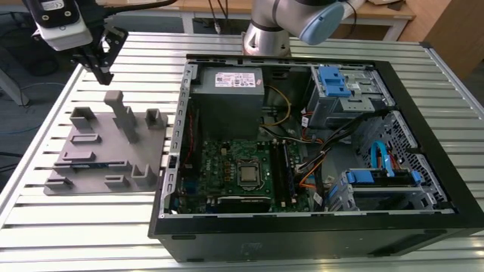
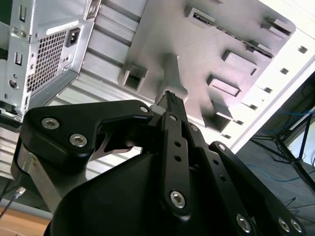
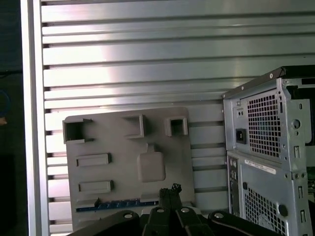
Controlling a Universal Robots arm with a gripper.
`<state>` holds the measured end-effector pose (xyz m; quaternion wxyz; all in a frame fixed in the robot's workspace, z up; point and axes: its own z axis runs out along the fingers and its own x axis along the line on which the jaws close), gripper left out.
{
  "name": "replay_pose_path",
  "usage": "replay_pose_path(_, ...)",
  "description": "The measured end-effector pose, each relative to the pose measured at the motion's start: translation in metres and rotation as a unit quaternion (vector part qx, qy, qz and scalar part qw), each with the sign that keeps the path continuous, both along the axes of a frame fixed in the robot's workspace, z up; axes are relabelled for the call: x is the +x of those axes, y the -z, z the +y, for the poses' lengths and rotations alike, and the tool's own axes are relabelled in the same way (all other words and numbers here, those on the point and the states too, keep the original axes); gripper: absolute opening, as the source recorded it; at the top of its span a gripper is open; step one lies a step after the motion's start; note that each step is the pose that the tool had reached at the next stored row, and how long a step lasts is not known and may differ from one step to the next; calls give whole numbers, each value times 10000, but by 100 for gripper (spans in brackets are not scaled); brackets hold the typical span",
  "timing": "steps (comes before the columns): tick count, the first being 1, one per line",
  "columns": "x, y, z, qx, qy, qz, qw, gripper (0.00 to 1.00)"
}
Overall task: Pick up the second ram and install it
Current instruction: 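Reach for the second ram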
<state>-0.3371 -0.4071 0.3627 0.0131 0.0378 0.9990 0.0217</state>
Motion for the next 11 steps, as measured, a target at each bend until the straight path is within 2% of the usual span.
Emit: replay_pose_path(11, -155, 44, -8, 0, 0, 0, 10000, 11)
